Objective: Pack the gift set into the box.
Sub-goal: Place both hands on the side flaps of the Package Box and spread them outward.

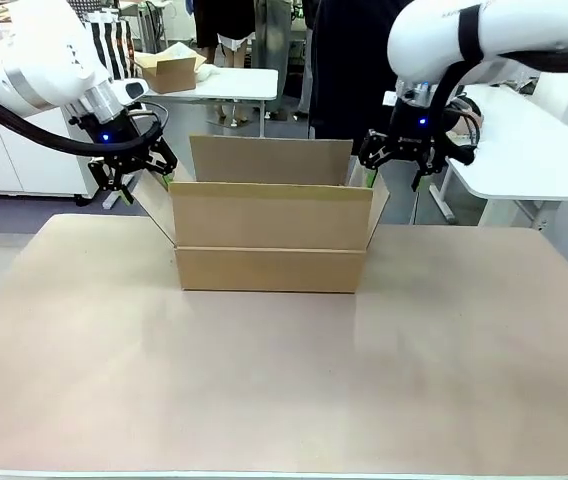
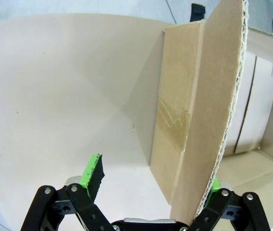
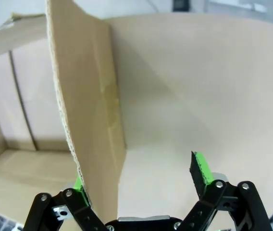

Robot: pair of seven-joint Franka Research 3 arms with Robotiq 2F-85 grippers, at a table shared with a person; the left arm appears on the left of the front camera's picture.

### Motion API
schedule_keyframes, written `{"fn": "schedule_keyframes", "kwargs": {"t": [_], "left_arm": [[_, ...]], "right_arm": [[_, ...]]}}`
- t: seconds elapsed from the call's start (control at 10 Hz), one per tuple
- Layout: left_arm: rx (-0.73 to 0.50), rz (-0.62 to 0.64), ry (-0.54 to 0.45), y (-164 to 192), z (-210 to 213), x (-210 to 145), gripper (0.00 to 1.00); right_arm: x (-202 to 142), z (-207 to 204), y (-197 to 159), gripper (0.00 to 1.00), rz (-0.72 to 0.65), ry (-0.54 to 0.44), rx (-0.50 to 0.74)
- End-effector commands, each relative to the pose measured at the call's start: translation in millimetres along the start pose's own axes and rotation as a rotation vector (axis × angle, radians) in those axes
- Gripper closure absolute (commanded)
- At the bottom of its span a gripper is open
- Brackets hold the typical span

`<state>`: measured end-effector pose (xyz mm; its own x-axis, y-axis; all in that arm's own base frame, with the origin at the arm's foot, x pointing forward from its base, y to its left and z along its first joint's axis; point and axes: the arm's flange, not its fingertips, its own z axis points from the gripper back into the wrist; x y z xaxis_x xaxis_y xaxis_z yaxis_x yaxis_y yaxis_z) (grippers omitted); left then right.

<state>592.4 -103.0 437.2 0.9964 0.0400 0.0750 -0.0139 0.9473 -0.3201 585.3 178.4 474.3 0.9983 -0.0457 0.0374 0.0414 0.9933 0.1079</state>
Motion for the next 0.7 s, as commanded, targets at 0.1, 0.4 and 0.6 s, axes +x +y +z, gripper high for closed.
{"fn": "schedule_keyframes", "kwargs": {"t": [0.1,0.4,0.6], "left_arm": [[0.014,0.012,0.000,0.4,-0.3,-1.8,0.00],[0.014,0.012,0.000,0.4,-0.3,-1.8,0.00],[0.014,0.012,0.000,0.4,-0.3,-1.8,0.00]], "right_arm": [[-7.9,-26.8,-48.4,0.00,0.168,0.095,0.277],[-8.7,-49.1,-83.1,0.00,0.178,0.059,0.478],[-11.4,-51.0,-85.5,0.00,0.117,0.046,0.526]]}}
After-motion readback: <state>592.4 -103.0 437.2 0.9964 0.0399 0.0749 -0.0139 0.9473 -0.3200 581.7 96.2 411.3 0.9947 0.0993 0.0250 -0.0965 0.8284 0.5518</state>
